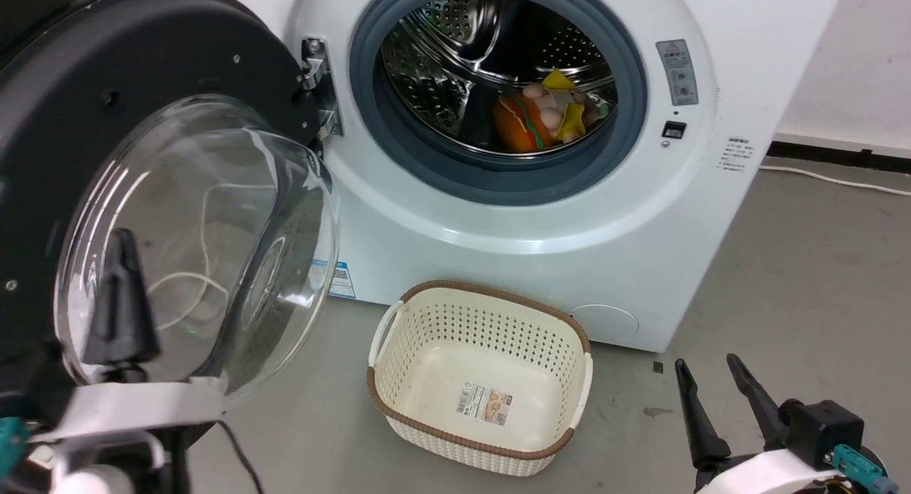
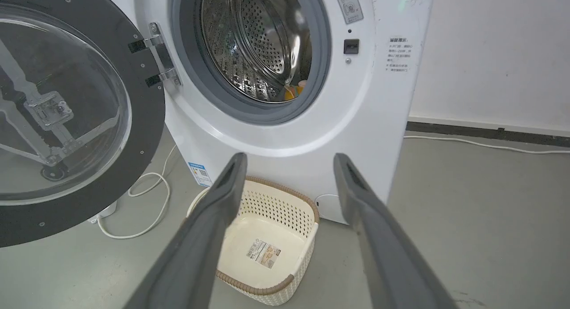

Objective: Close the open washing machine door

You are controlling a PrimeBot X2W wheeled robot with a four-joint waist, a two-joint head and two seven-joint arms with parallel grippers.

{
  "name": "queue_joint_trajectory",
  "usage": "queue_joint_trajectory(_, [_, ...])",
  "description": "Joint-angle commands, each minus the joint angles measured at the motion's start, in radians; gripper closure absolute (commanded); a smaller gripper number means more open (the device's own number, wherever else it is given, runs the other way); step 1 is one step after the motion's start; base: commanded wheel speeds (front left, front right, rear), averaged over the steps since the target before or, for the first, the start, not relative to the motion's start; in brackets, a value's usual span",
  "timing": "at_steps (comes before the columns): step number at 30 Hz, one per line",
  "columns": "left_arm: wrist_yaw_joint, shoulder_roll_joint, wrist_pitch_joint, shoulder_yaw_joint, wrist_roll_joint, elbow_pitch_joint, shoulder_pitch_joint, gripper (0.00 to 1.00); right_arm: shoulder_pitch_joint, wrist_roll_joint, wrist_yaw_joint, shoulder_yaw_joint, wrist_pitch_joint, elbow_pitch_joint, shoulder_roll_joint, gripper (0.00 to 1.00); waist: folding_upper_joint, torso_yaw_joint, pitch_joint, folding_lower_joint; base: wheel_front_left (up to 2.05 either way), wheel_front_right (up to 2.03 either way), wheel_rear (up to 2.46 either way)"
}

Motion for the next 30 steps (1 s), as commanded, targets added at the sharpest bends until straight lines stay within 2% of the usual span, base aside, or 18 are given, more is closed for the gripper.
queue_joint_trajectory(1, [-0.006,0.014,-0.010,0.026,-0.014,-0.018,-0.020,1.00,0.016,0.013,0.001,-0.002,-0.010,0.003,-0.001,0.00,-0.0001,0.008,0.000,0.0000,0.00,0.00,0.00])
queue_joint_trajectory(13, [0.014,0.100,-0.035,0.253,-0.097,-0.063,-0.073,1.00,0.027,0.050,0.001,-0.009,-0.035,0.019,-0.001,0.00,-0.0001,0.052,0.003,0.0000,0.00,0.00,0.00])
queue_joint_trajectory(20, [0.023,0.149,-0.010,0.372,-0.171,0.007,-0.074,1.00,0.034,0.068,0.001,-0.013,-0.050,0.029,-0.001,0.00,-0.0001,0.076,0.015,0.0000,0.00,0.00,0.00])
queue_joint_trajectory(24, [0.013,0.208,0.038,0.400,-0.184,0.108,-0.056,1.00,0.030,0.072,0.001,-0.013,-0.058,0.032,-0.001,0.00,-0.0001,0.085,0.031,0.0000,0.00,0.00,0.00])
queue_joint_trajectory(30, [-0.032,0.328,0.142,0.379,-0.197,0.234,-0.030,1.00,0.023,0.079,0.001,-0.019,-0.071,0.041,-0.001,0.00,-0.0001,0.097,0.054,0.0000,0.00,0.00,0.00])
